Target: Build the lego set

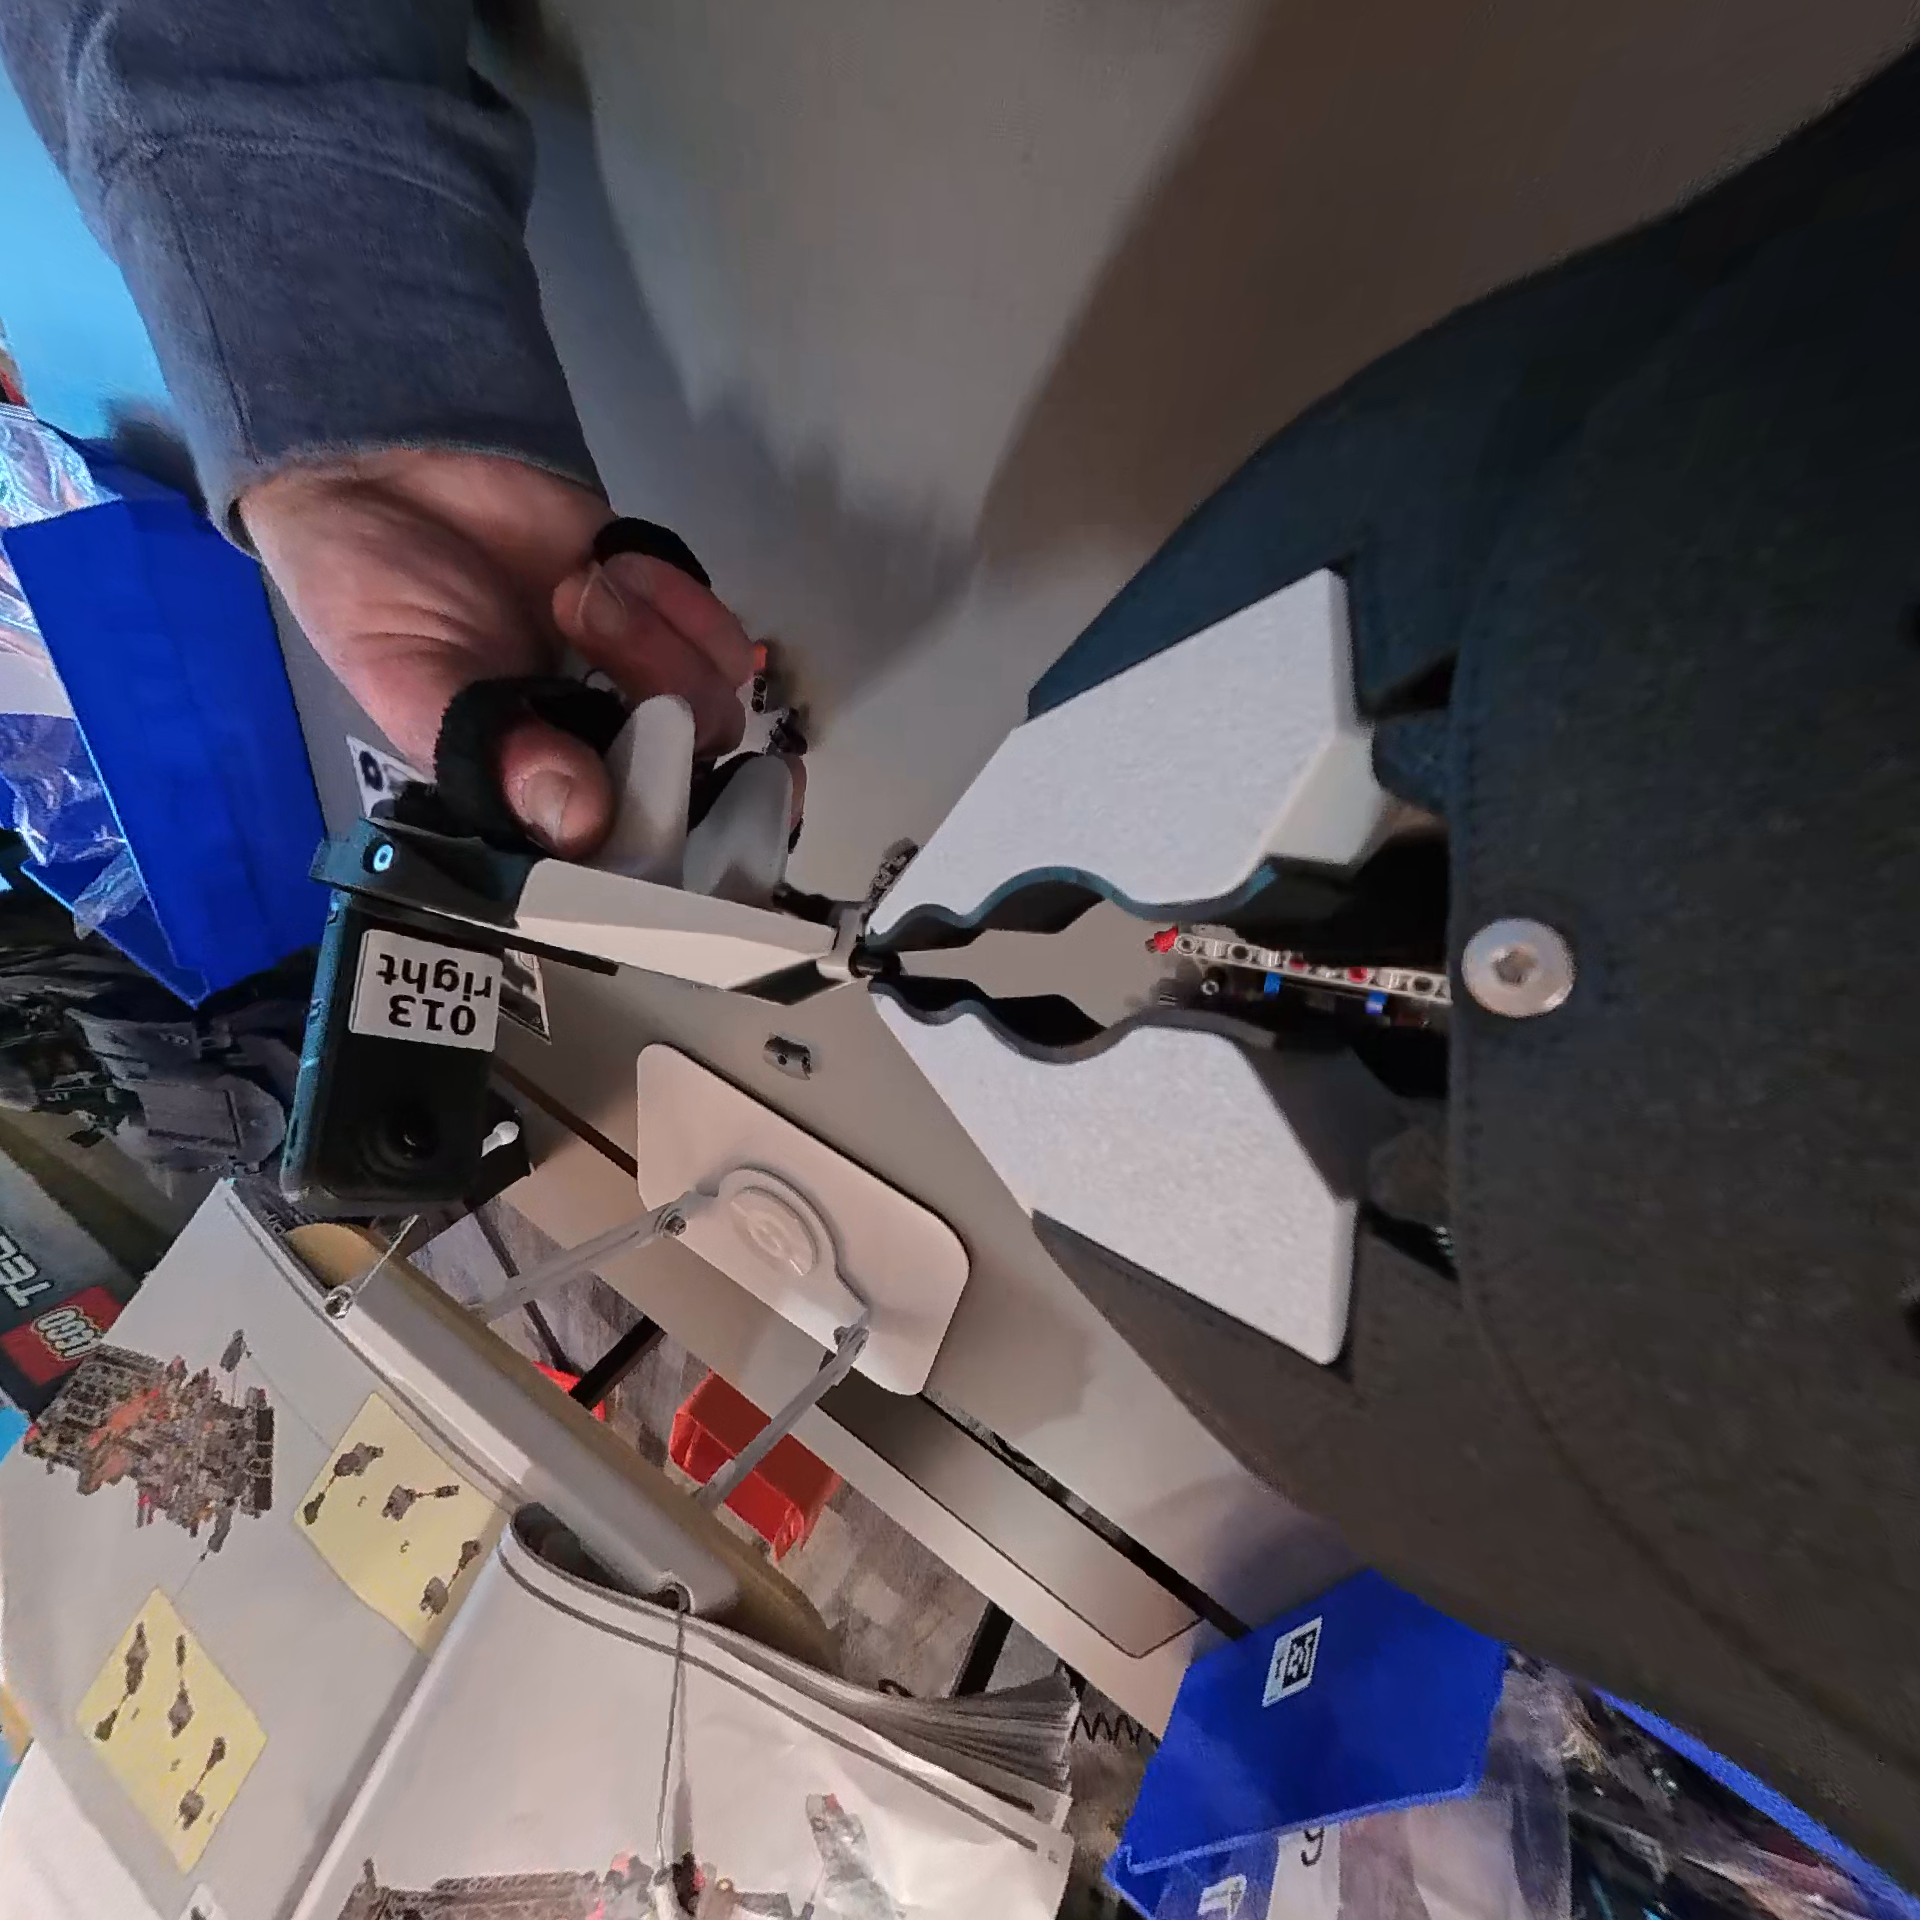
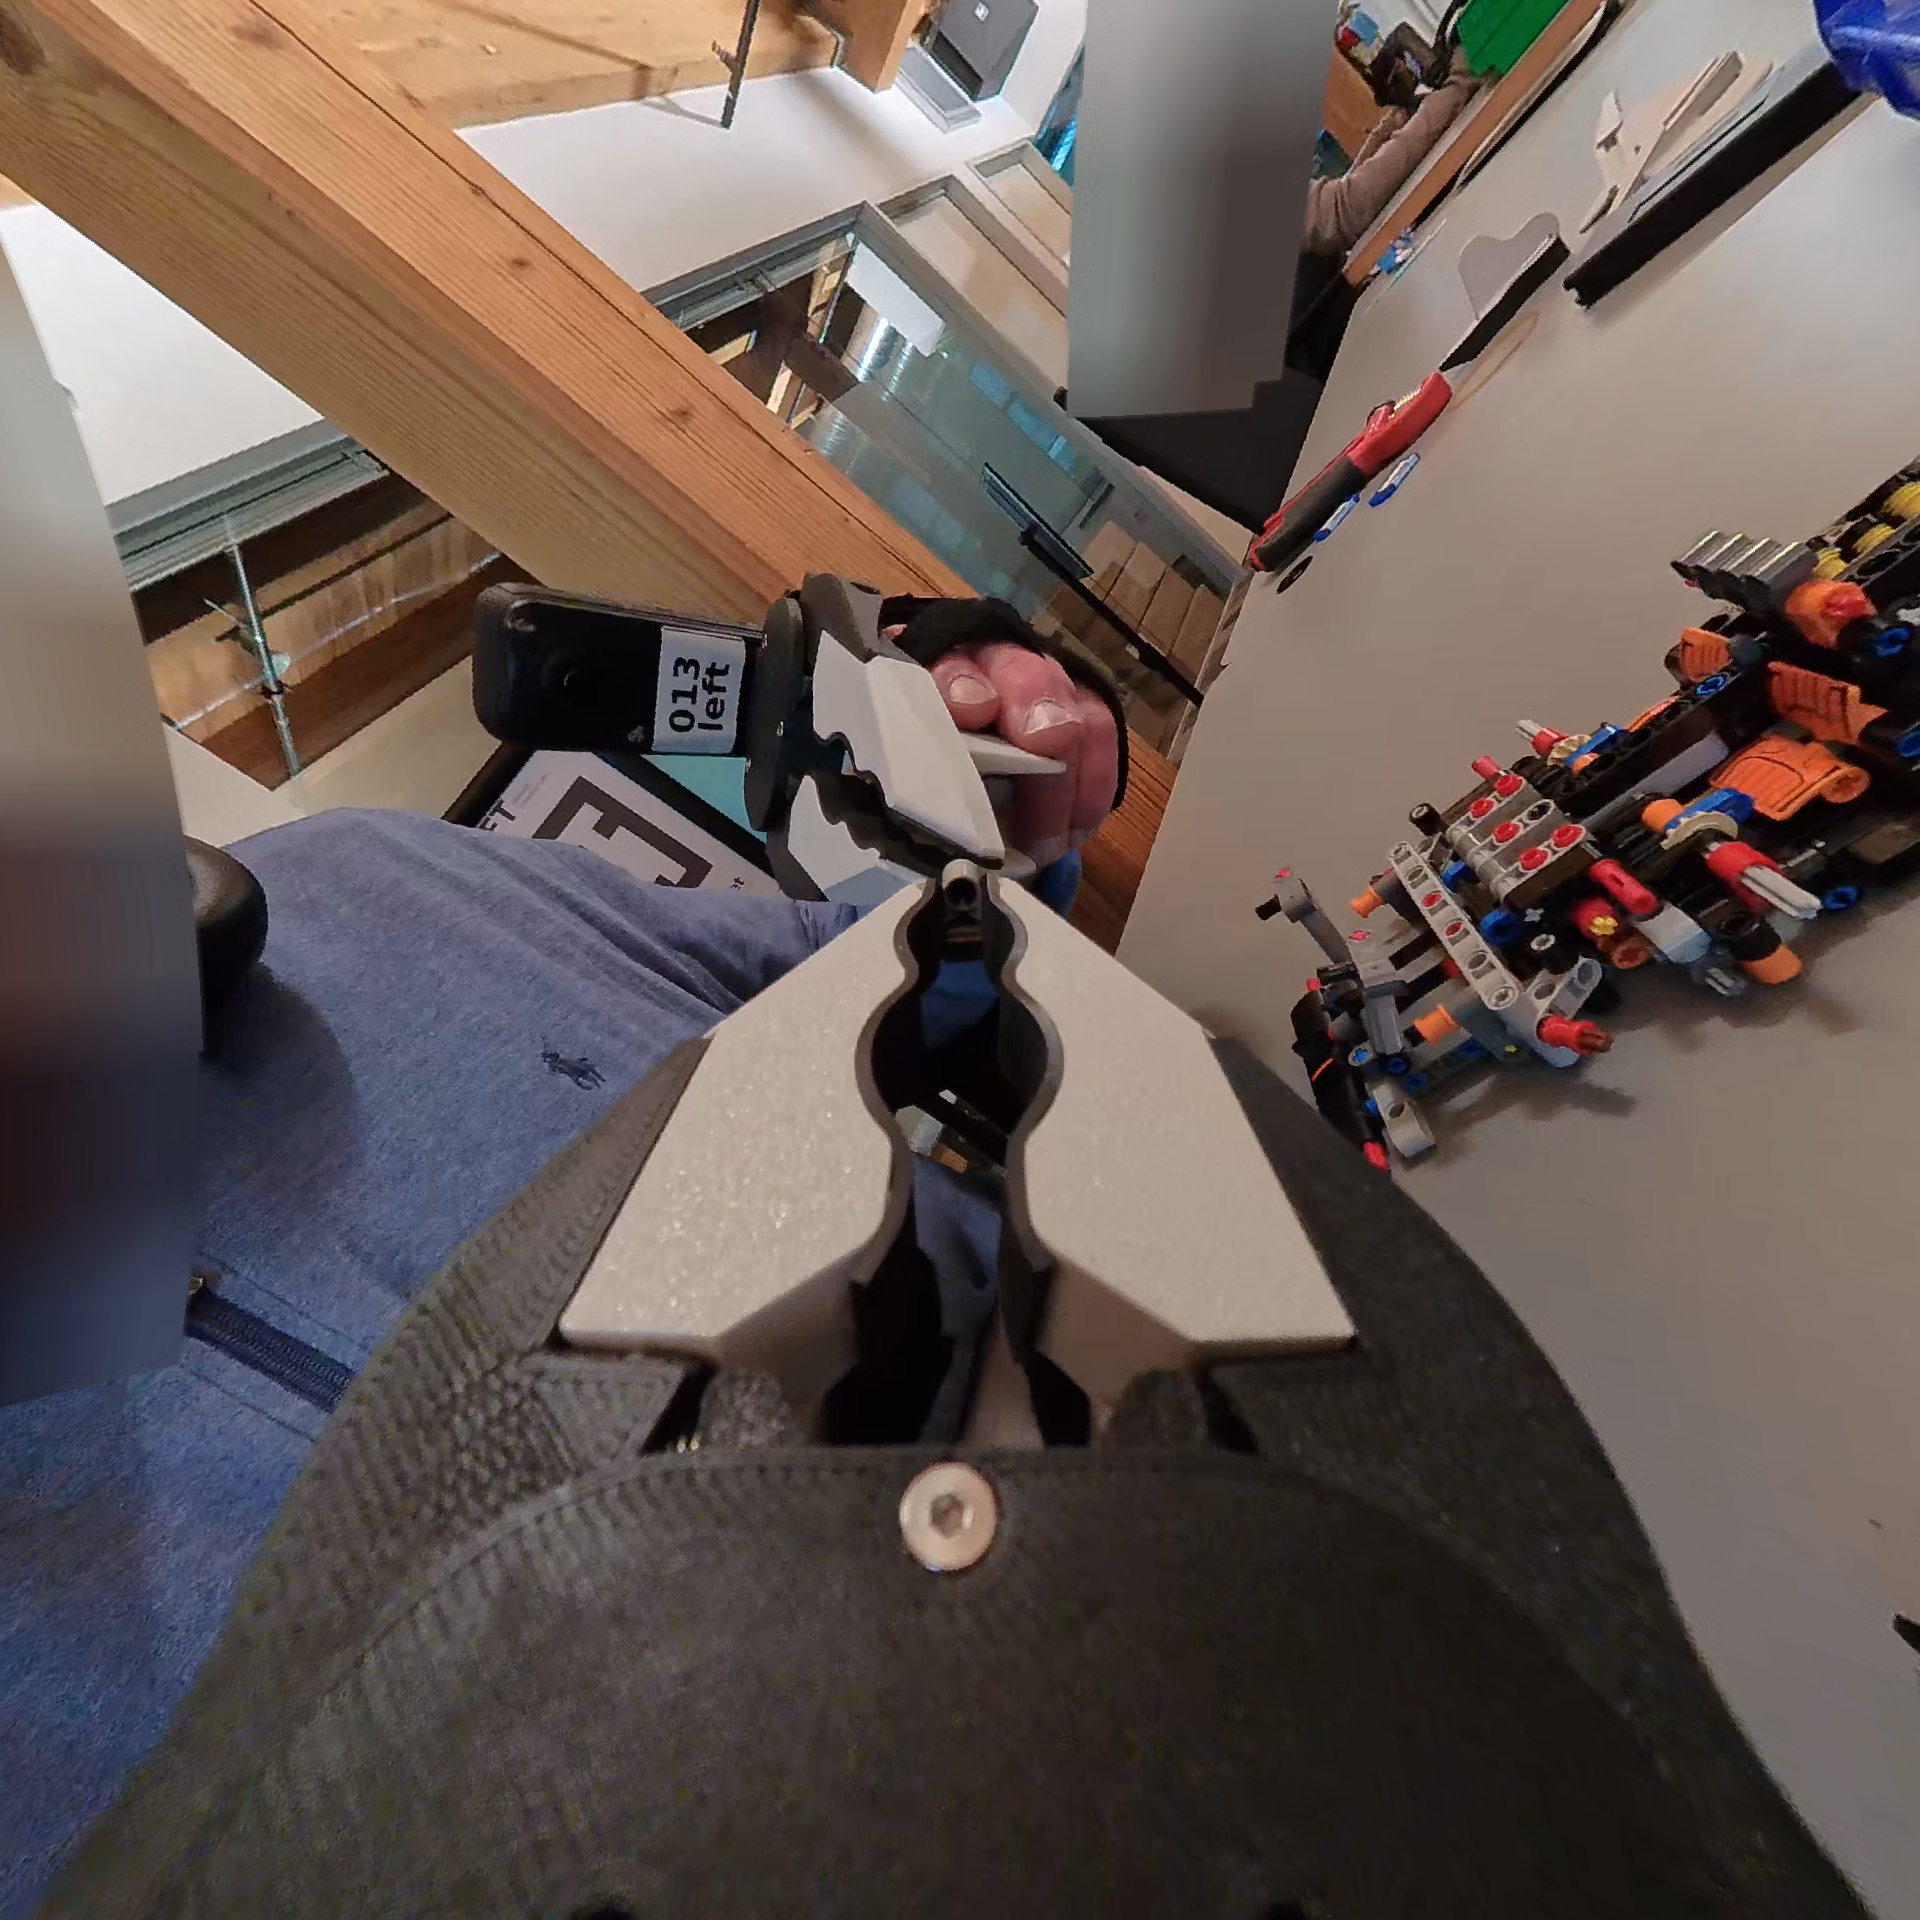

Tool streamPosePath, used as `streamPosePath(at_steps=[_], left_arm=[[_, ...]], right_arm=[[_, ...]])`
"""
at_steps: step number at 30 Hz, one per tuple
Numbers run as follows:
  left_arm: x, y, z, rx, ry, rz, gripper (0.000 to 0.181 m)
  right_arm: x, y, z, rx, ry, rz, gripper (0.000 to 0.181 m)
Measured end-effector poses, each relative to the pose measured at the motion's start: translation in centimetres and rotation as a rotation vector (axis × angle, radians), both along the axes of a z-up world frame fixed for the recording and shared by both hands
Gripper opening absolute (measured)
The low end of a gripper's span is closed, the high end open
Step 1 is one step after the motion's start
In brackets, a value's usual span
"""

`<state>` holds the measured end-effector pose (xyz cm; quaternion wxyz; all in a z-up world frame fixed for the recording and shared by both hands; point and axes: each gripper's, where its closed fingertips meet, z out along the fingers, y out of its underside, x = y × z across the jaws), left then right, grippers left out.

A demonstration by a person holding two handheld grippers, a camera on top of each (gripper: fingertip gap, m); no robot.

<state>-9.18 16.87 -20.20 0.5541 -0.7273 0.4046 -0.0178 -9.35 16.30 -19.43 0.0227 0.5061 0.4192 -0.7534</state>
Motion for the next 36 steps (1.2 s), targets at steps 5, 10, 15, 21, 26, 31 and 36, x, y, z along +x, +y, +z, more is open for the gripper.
streamPosePath(at_steps=[5,10,15,21,26,31,36], left_arm=[[-0.2,0.3,0.4,-0.013,-0.058,0.026,0.002],[-0.3,0.5,1.1,-0.088,-0.246,0.016,0.002],[0.0,0.5,1.3,-0.148,-0.325,-0.031,0.002],[0.5,0.4,1.1,-0.207,-0.348,-0.059,0.002],[0.2,0.6,0.7,-0.252,-0.373,-0.047,0.003],[-3.6,-0.9,-0.6,-0.259,-0.315,0.096,0.009],[-9.3,-4.2,-4.3,-0.351,-0.231,0.262,0.009]], right_arm=[[-0.2,1.0,0.5,0.007,0.01,-0.062,0.018],[0.9,1.6,1.1,0.302,0.09,-0.139,0.023],[1.2,0.6,1.6,0.707,0.156,-0.149,0.011],[0.9,0.4,1.3,0.855,0.157,-0.117,0.005],[0.7,0.8,0.7,0.815,0.107,-0.107,0.004],[0.5,1.1,-3.6,0.763,-0.054,-0.117,0.004],[-0.7,-0.5,-9.2,0.783,-0.2,-0.082,0.004]])
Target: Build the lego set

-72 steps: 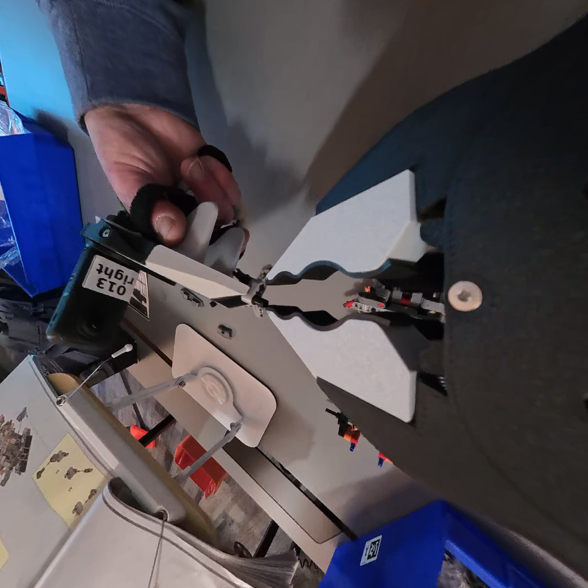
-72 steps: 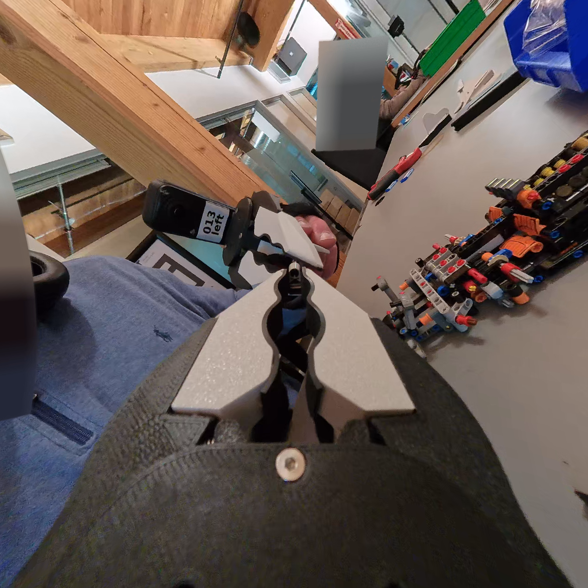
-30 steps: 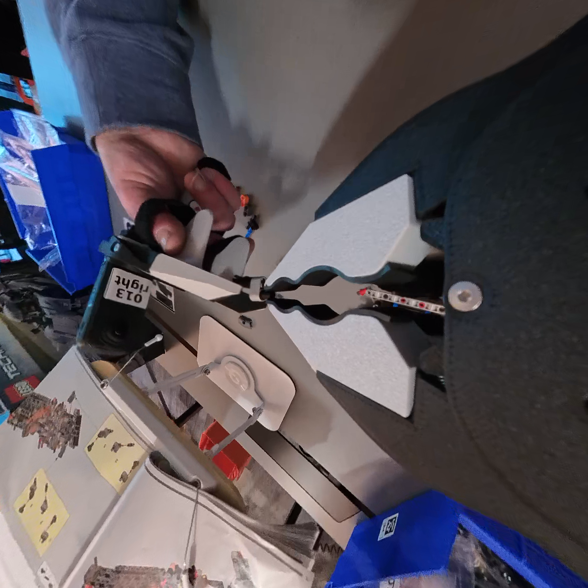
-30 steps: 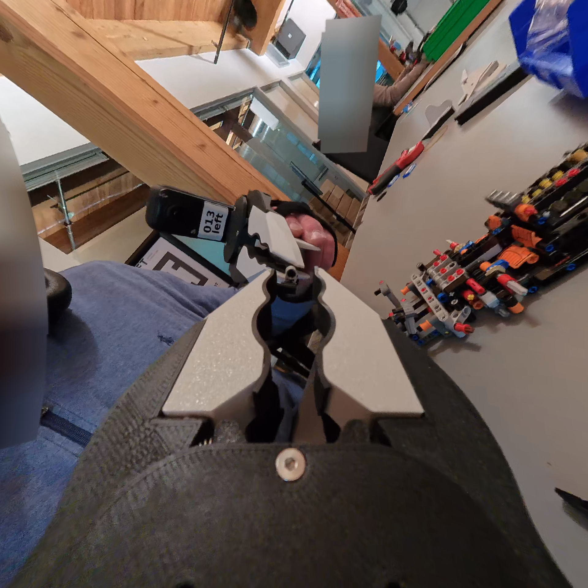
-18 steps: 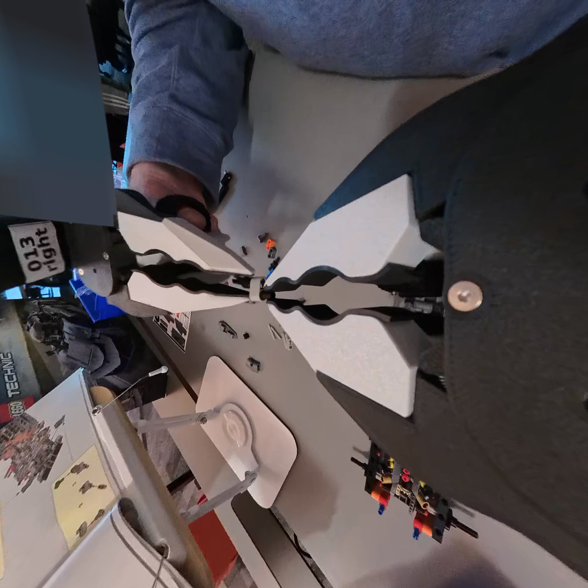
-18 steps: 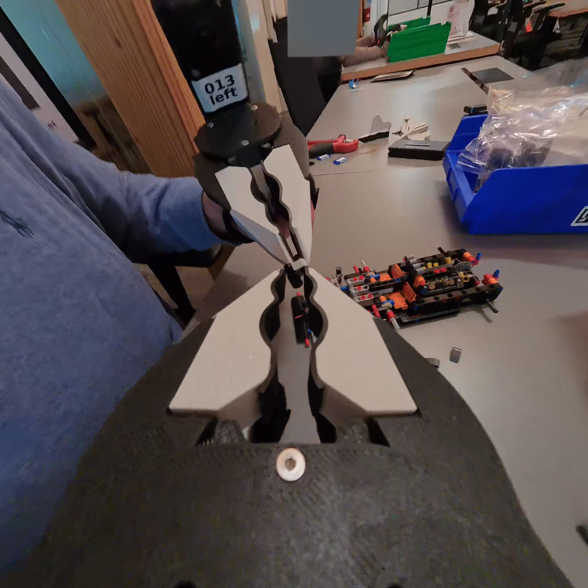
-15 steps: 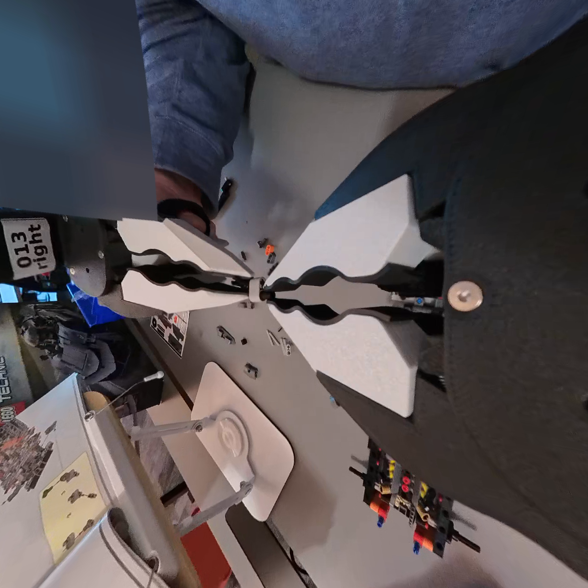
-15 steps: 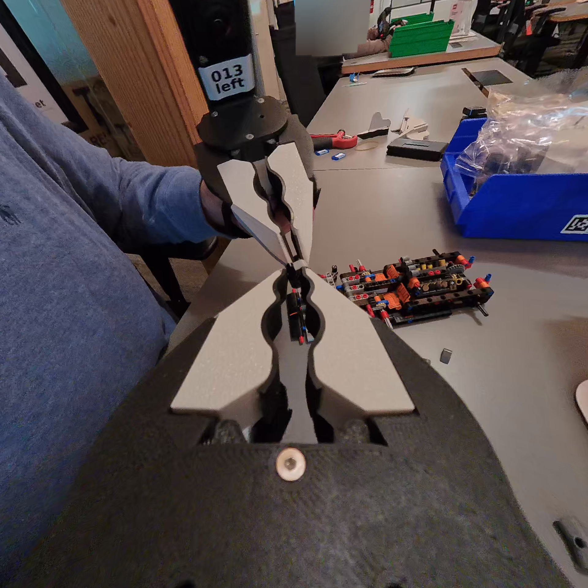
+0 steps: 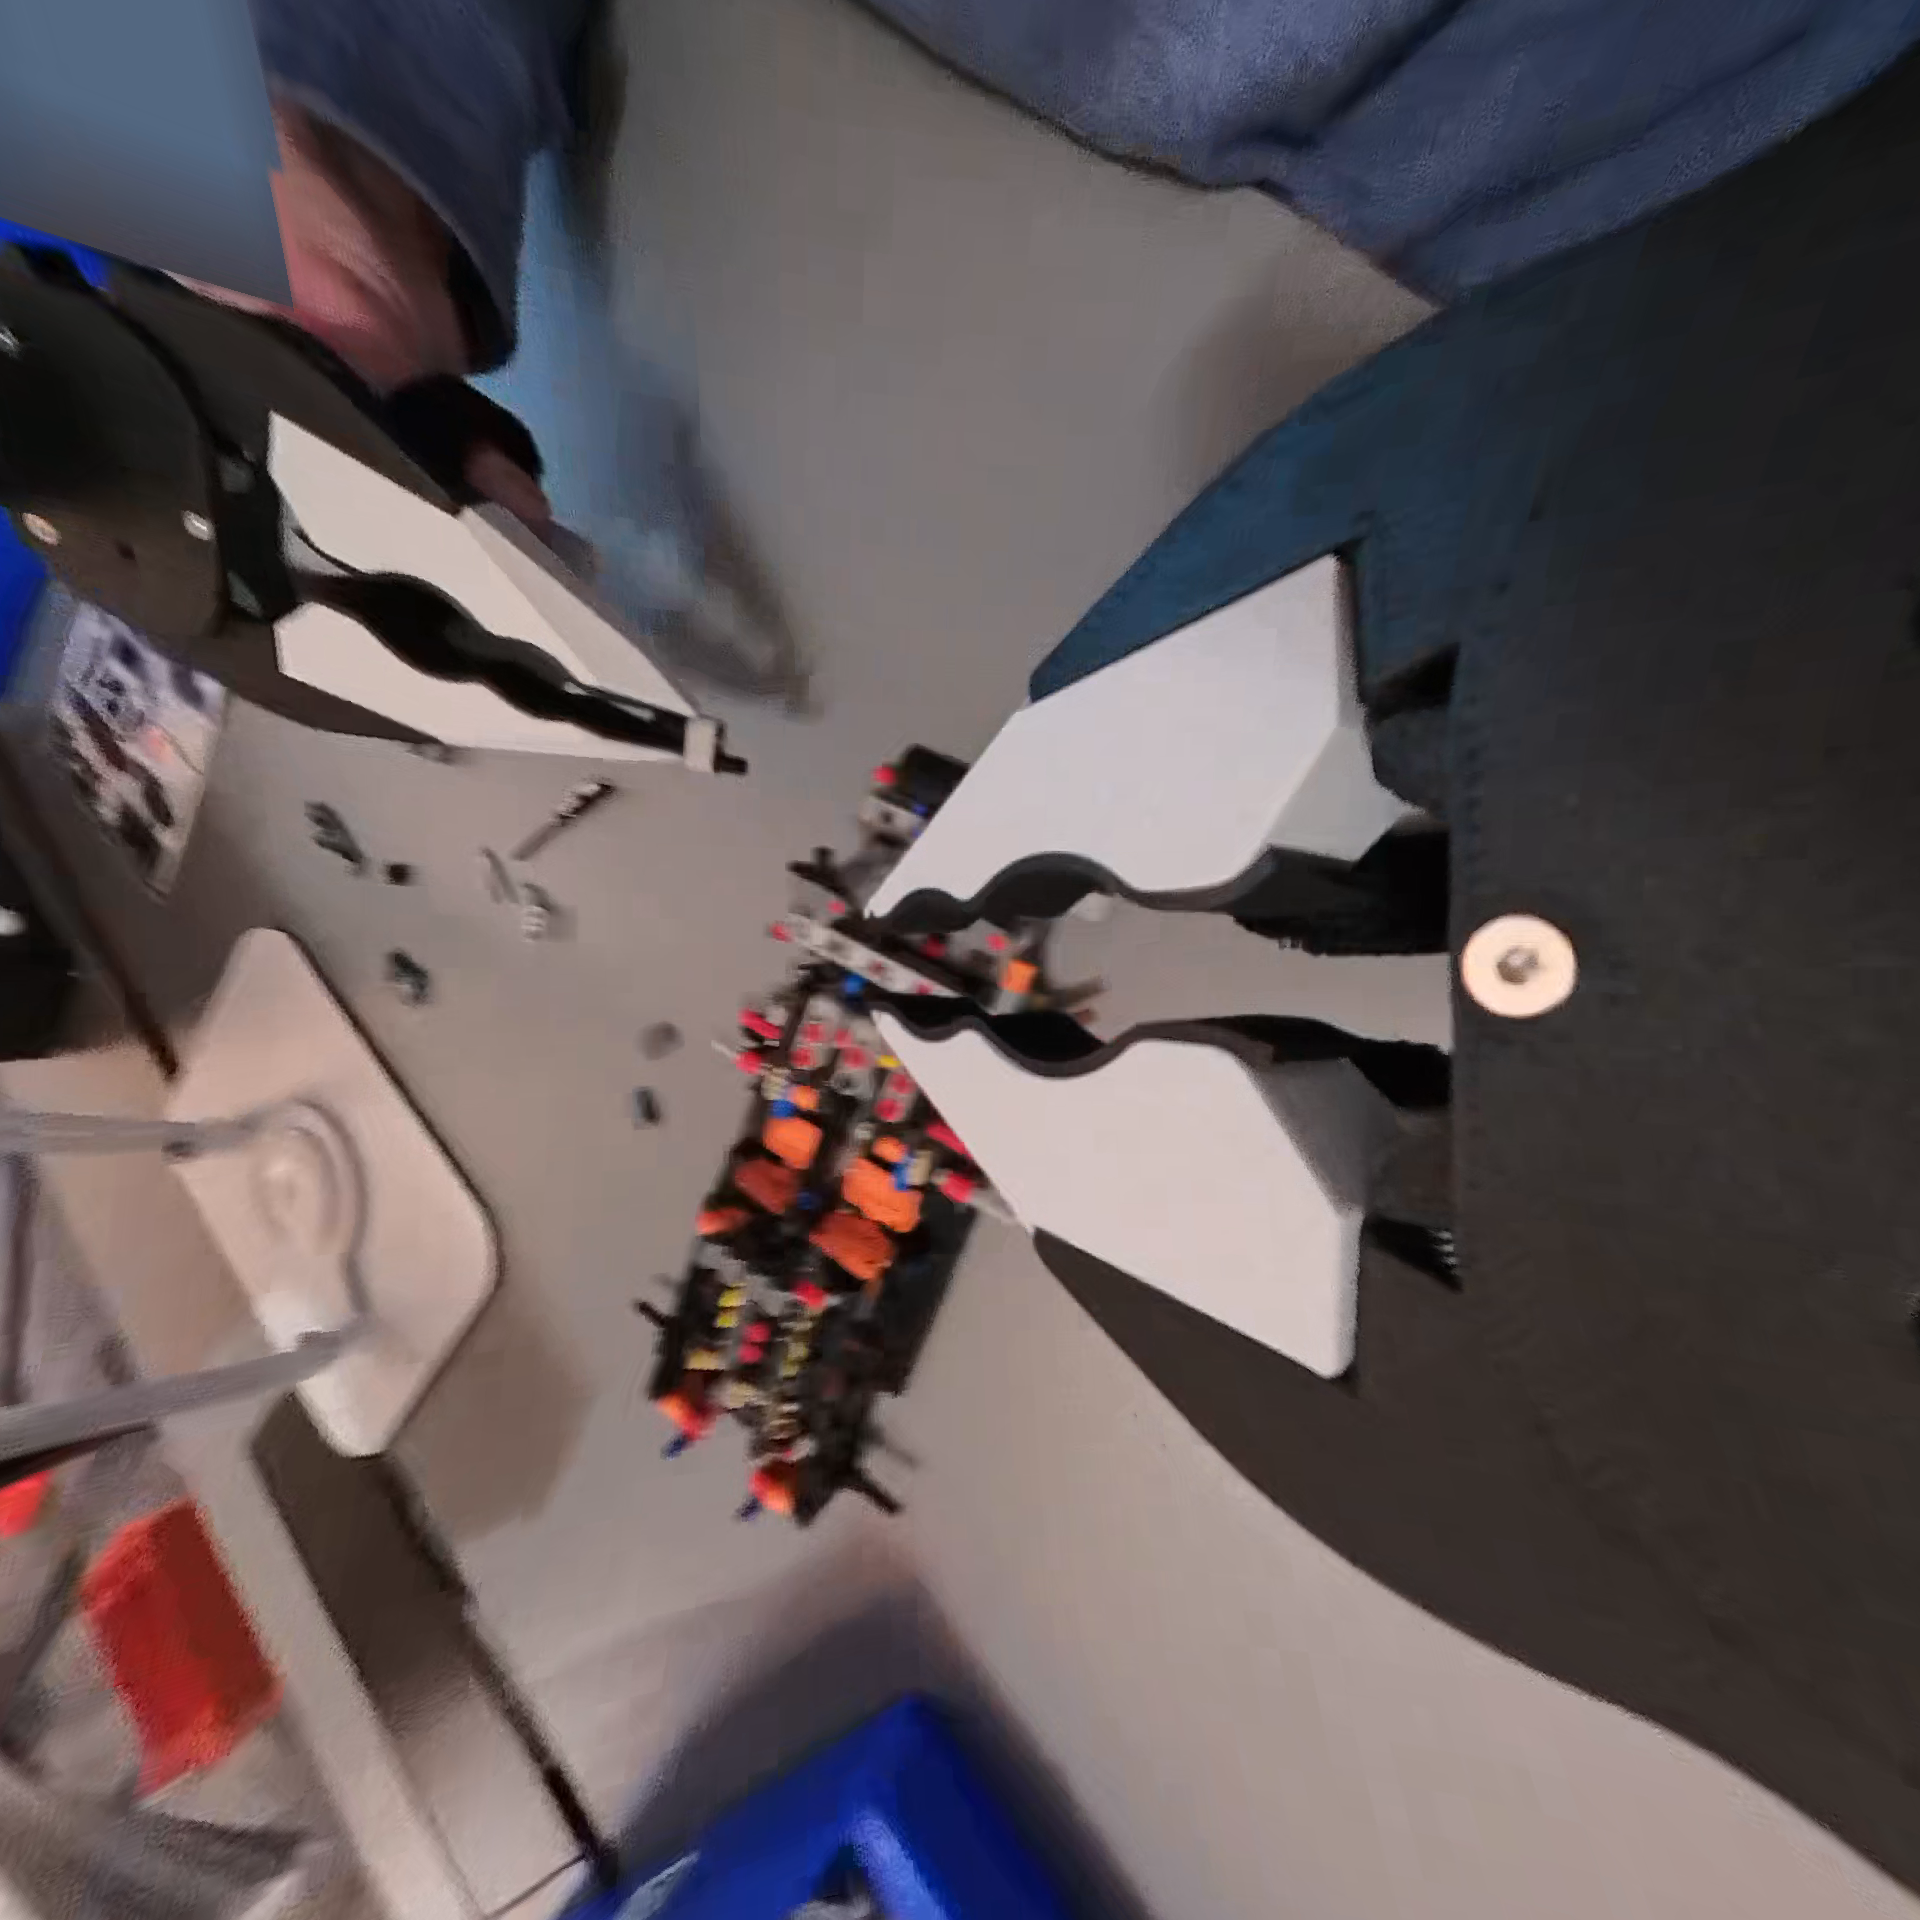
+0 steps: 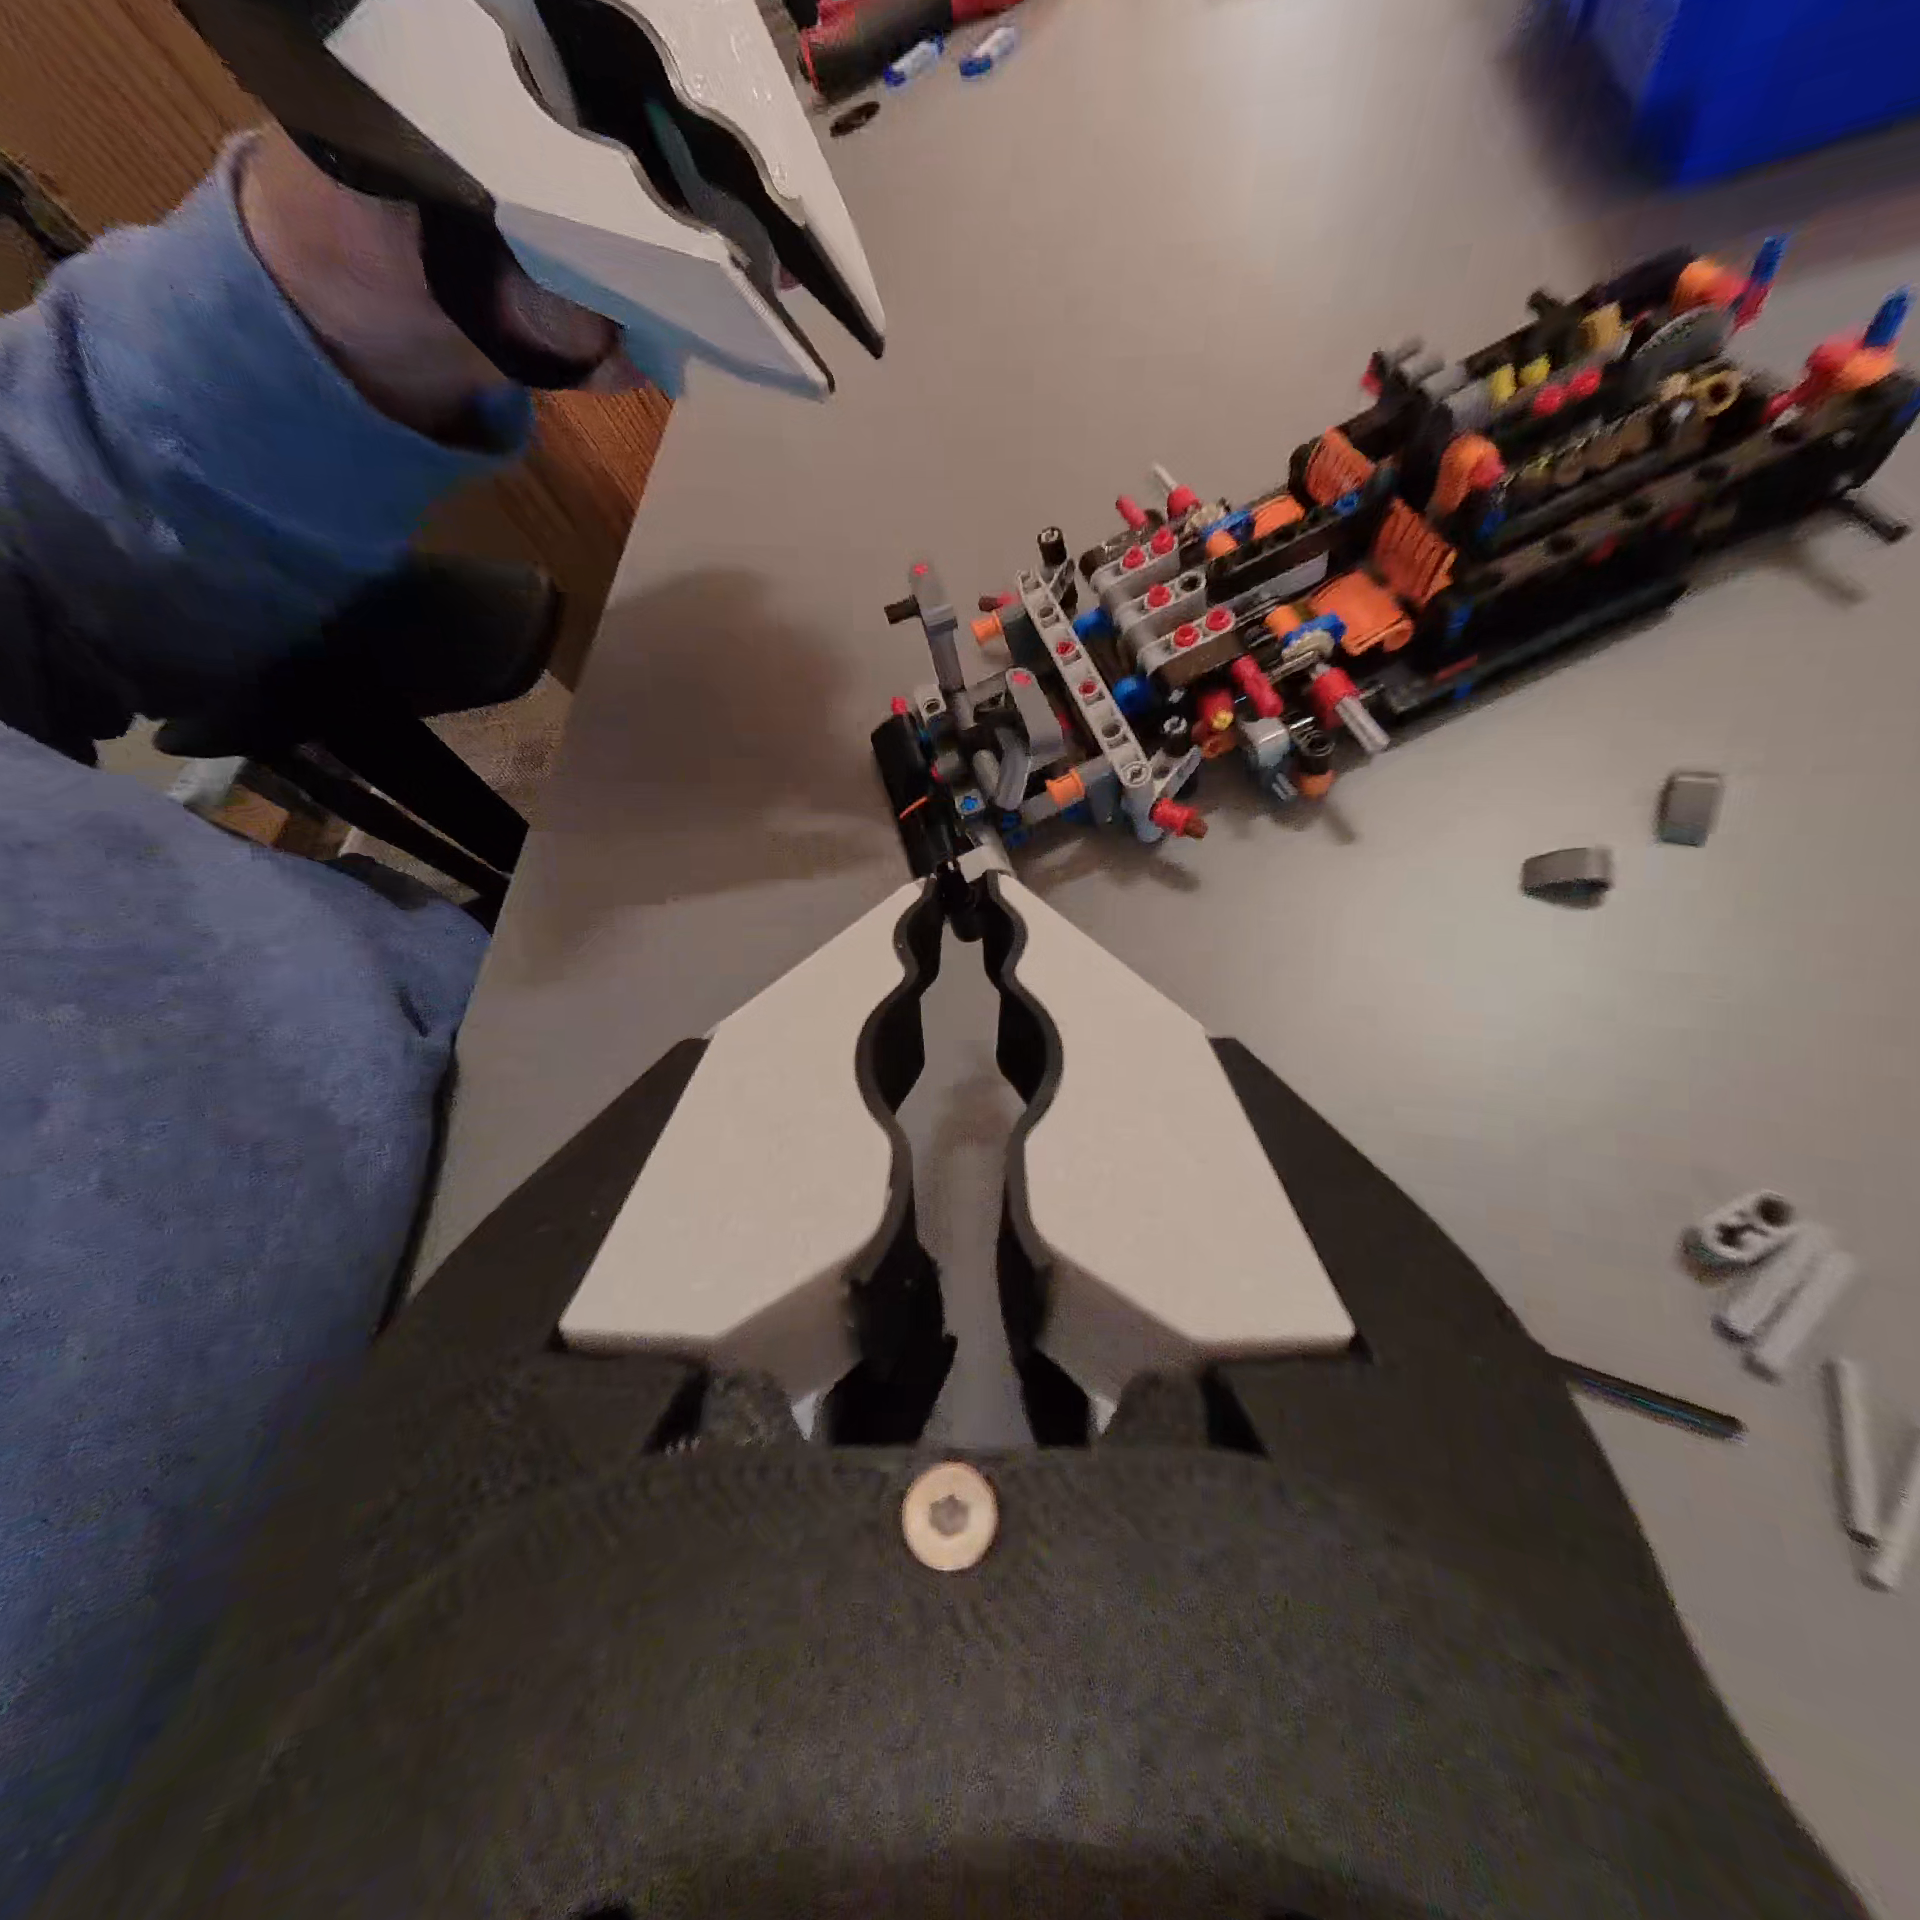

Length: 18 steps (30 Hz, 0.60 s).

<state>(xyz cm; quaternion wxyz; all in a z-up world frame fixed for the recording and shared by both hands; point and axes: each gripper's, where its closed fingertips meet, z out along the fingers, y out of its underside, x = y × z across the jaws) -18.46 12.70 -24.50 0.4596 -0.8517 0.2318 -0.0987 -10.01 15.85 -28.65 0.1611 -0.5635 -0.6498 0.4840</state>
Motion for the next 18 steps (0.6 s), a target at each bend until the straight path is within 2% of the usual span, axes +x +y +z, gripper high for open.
streamPosePath(at_steps=[3,8,11,18], left_arm=[[-1.3,-1.7,-3.1,-0.138,-0.024,0.007,0.012],[-1.9,-2.0,-6.6,-0.242,-0.05,-0.029,0.015],[-1.6,-1.9,-7.3,-0.256,-0.106,-0.063,0.014],[-1.5,-1.9,-8.7,-0.283,-0.106,-0.096,0.014]], right_arm=[[-0.9,-0.2,-1.9,0.029,-0.059,-0.025,0.004],[-2.2,-0.2,-3.7,0.044,-0.097,-0.054,0.004],[-2.7,0.0,-4.4,0.059,-0.119,-0.065,0.004],[-3.0,-0.1,-5.1,0.092,-0.156,-0.042,0.005]])
